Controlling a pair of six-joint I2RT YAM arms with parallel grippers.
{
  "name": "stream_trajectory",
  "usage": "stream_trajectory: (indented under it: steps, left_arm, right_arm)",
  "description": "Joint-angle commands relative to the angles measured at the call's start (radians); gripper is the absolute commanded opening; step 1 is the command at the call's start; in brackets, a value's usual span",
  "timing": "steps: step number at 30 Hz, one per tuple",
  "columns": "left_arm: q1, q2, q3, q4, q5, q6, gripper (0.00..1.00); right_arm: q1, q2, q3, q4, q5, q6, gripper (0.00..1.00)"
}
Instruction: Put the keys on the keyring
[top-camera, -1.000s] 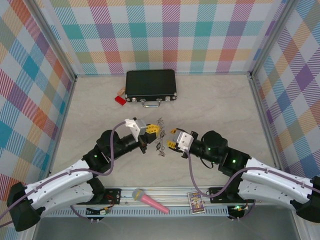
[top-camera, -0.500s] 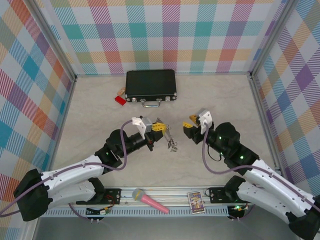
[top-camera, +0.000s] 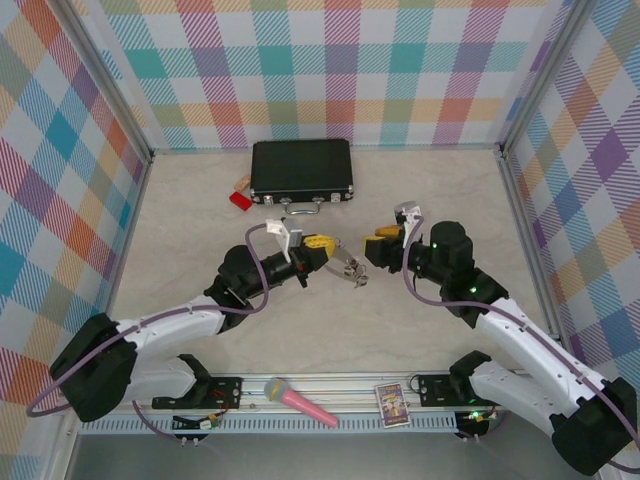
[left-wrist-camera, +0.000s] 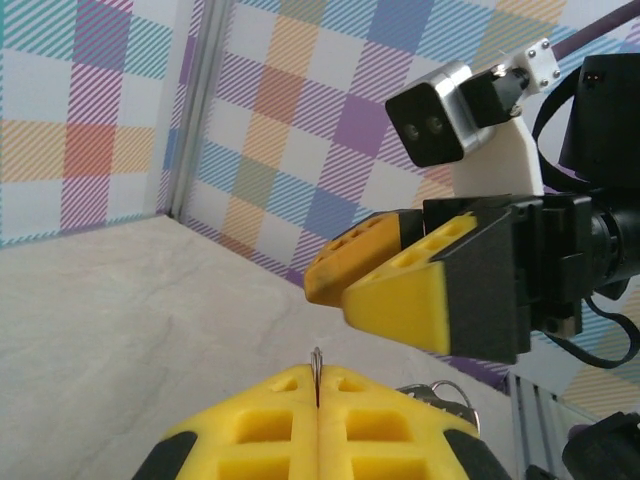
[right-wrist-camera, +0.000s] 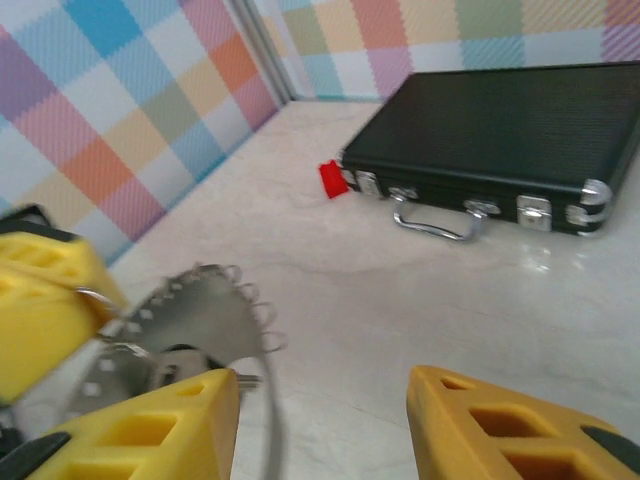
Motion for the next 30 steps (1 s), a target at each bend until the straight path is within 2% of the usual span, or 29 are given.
stream_trajectory:
  steps: [1,15,21,30]
  left_arm:
    - [0.023,0.026,0.003,0.214,0.113,-0.107,0.0]
    - [0.039,0.007,0.03,0.198,0.192,-0.134,0.0]
    - [0.043,-0.01,0.029,0.189,0.207,-0.141,0.0]
    - [0.05,-0.016,0.039,0.177,0.218,-0.158,0.0]
  right_arm:
    - [-0.016,-0.008,0.013,0.112,-0.138,0.064,0.46]
    - [-0.047,0.063,0.012,0.284,-0.35,0.138,0.37]
    - [-0.048,0.119,0.043,0.304,-0.458,0.152,0.33]
    - [-0.048,0.128,0.027,0.331,-0.507,0.154,0.32]
